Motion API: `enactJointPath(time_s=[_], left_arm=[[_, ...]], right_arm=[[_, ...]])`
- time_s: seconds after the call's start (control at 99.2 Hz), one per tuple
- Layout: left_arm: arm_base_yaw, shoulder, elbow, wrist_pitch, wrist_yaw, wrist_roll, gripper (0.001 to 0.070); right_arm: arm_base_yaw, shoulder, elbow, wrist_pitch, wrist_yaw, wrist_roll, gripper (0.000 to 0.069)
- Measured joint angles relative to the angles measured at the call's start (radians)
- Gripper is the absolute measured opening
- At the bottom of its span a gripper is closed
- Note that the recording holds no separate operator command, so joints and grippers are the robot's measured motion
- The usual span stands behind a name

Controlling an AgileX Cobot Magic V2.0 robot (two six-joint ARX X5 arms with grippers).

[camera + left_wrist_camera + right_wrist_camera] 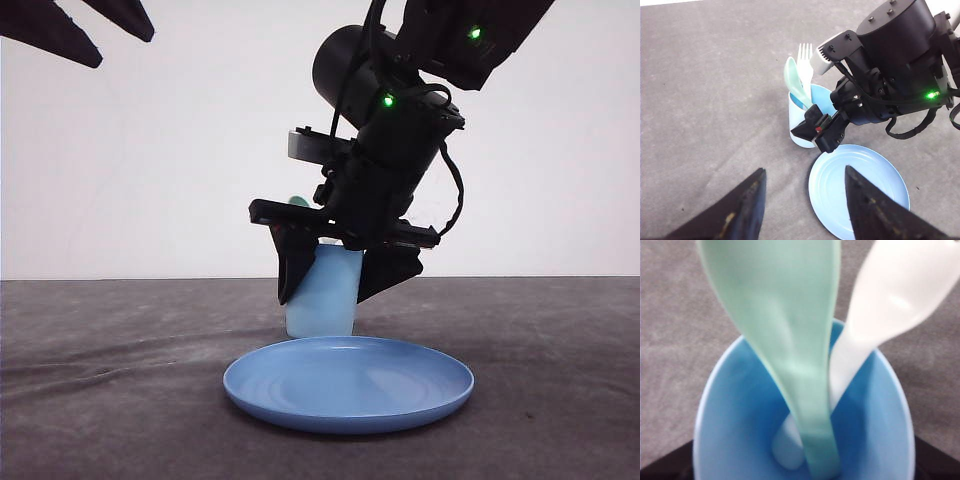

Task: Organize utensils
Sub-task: 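Lower the right gripper around the blue cup and grasp its rim, then lift the blue cup with the right gripper above the plate, then lower the cup onto the plate center and open the right gripper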

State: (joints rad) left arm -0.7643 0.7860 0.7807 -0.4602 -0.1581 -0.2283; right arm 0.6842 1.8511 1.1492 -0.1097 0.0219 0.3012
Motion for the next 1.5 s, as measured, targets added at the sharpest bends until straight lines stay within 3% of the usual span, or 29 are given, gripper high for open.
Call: enactJointPath(time_s=[0.222,0.645,0.887,1.281,1.503], left_arm=[[0.000,0.000,0.000,0.000,0.000,0.003,0.0297],[0.000,0.000,0.000,0.000,0.000,0.003,0.0297],[0.000,0.000,0.000,0.000,0.000,0.003,0.0297],[0.000,0.000,0.000,0.000,0.000,0.003,0.0297],[0.000,0.000,0.000,0.000,0.000,0.003,0.0297]], right_arm=[[0.000,-0.061,0.004,-0.068,0.027,-0.048,0.0408],[0.028,-0.471,0.014,-0.249,0.035,-0.141,0.0407],[0.089,-0.499,0.010,-0.373,0.035,-0.167,0.0407],[0.237,-0.492,-0.277,-0.113,0.141,-0.131,0.0404],[0.259,-0.407,-0.370,-0.005,0.172,-0.090,0.0402]])
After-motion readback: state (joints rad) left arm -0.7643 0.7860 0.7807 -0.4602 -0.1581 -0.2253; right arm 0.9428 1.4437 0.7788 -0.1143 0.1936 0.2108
